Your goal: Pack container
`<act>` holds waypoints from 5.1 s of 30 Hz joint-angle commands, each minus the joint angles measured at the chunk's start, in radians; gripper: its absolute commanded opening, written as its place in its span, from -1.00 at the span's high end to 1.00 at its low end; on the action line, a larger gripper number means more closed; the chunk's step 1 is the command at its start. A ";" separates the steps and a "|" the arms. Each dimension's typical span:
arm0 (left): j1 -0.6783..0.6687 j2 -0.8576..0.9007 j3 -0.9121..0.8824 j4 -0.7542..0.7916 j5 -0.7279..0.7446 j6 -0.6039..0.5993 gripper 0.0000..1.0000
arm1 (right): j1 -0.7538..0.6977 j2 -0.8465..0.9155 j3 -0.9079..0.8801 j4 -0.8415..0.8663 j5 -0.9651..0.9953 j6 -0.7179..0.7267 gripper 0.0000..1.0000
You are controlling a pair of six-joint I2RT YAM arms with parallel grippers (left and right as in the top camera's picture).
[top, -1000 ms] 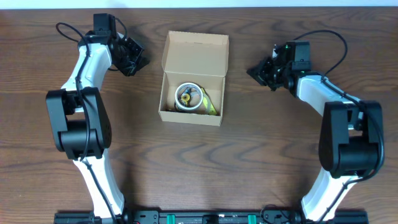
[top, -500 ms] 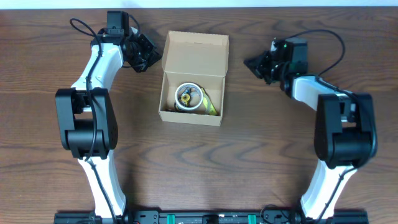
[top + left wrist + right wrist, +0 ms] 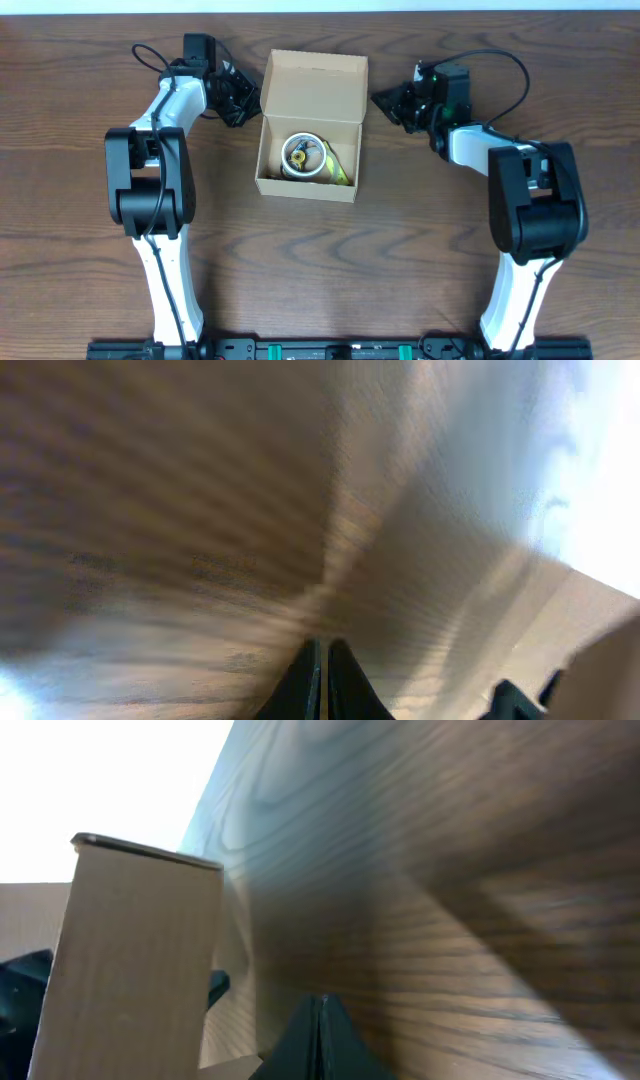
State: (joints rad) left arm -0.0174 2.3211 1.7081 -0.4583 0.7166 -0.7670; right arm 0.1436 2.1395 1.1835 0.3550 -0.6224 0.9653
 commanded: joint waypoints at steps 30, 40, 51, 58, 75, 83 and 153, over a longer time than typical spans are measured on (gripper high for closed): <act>0.038 -0.069 0.099 0.060 0.298 0.092 0.89 | 0.035 0.006 0.079 0.293 -0.090 0.048 0.97; 0.051 -0.129 0.102 -0.107 0.302 0.171 0.89 | 0.045 0.005 0.180 0.293 -0.259 0.048 0.97; 0.060 -0.237 0.103 -0.260 0.219 0.279 0.89 | 0.048 -0.063 0.196 0.215 -0.356 0.026 0.97; 0.052 -0.249 0.103 -0.407 0.223 0.354 0.89 | 0.048 -0.104 0.196 0.147 -0.407 -0.005 0.97; 0.049 -0.371 0.103 -0.599 0.029 0.521 0.89 | 0.121 -0.287 0.196 -0.535 -0.348 -0.444 0.97; 0.049 -0.437 0.103 -0.665 -0.121 0.520 0.89 | 0.232 -0.309 0.237 -0.811 -0.208 -0.575 0.98; 0.050 -0.817 0.103 -0.944 -0.518 0.524 -0.91 | 0.155 -0.601 0.418 -1.490 0.422 -1.095 -0.99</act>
State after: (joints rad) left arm 0.0319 1.5761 1.7939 -1.3911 0.2611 -0.2569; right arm 0.3313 1.5948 1.6176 -1.1259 -0.1902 -0.0803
